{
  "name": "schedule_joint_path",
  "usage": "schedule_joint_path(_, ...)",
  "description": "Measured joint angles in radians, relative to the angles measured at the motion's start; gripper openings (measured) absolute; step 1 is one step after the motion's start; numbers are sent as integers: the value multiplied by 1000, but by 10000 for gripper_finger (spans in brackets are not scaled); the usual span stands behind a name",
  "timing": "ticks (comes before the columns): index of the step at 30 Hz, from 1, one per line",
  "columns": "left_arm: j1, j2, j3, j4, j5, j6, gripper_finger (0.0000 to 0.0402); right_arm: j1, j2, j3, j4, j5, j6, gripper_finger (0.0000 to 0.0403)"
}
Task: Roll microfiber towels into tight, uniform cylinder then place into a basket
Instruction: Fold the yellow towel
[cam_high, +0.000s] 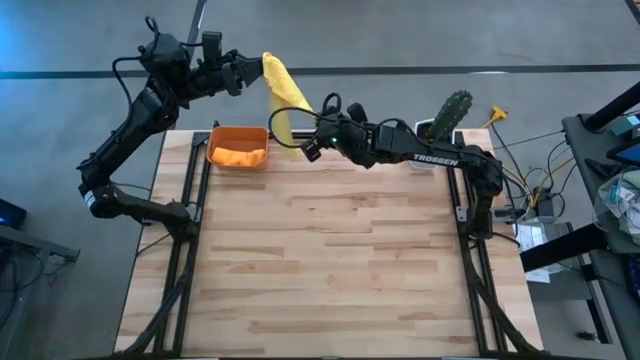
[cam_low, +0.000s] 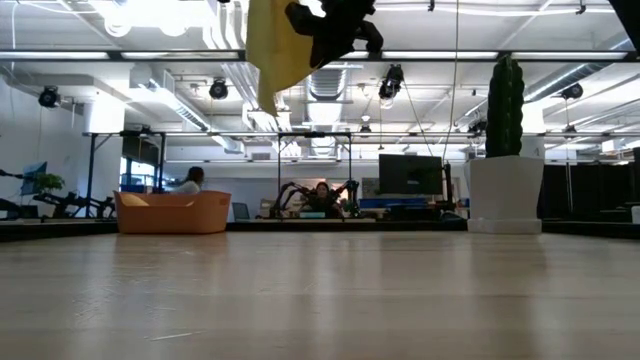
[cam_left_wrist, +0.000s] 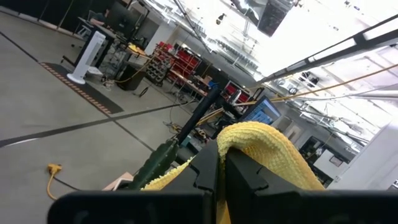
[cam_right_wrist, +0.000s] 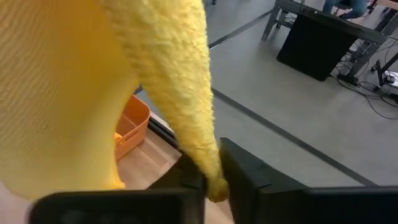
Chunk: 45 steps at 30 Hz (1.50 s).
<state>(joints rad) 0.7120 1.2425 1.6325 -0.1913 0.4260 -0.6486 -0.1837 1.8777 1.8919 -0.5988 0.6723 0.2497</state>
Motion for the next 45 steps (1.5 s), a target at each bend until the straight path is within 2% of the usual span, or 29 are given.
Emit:
schedule_joint_path(3,0,0,1,1,0,5,0,0,-16,0,-26,0,0,14)
schedule_joint_path(10,0,-2,1,0,0,17,0,0,-76,12,-60,-31,-43,9)
schedule_joint_path(12,0,-2,1,0,0,34,0,0,-105,29,-63,-82,-69,8)
schedule_joint_path(15,2,-3,-1,-1,22,80,0,-12,-145,57,-94,-216,-83,8)
schedule_joint_path(19,2,-3,-2,-2,87,154,0,-42,-166,106,-205,-407,-57,8)
schedule_joint_path(22,2,-3,-8,-12,116,163,0,-52,-167,152,-275,-496,-40,8)
schedule_joint_path(28,2,-1,-36,-121,119,217,0,-50,-168,252,-374,-595,2,8)
schedule_joint_path(34,2,5,-42,-297,196,352,0,-66,-168,323,-457,-703,44,8)
schedule_joint_path(37,2,9,-65,-342,216,398,1,-67,-168,350,-527,-723,50,8)
schedule_joint_path(40,2,9,-106,-351,228,402,15,-67,-169,364,-636,-732,55,8)
schedule_joint_path(45,2,8,-164,-351,262,422,61,-68,-168,365,-760,-790,82,8)
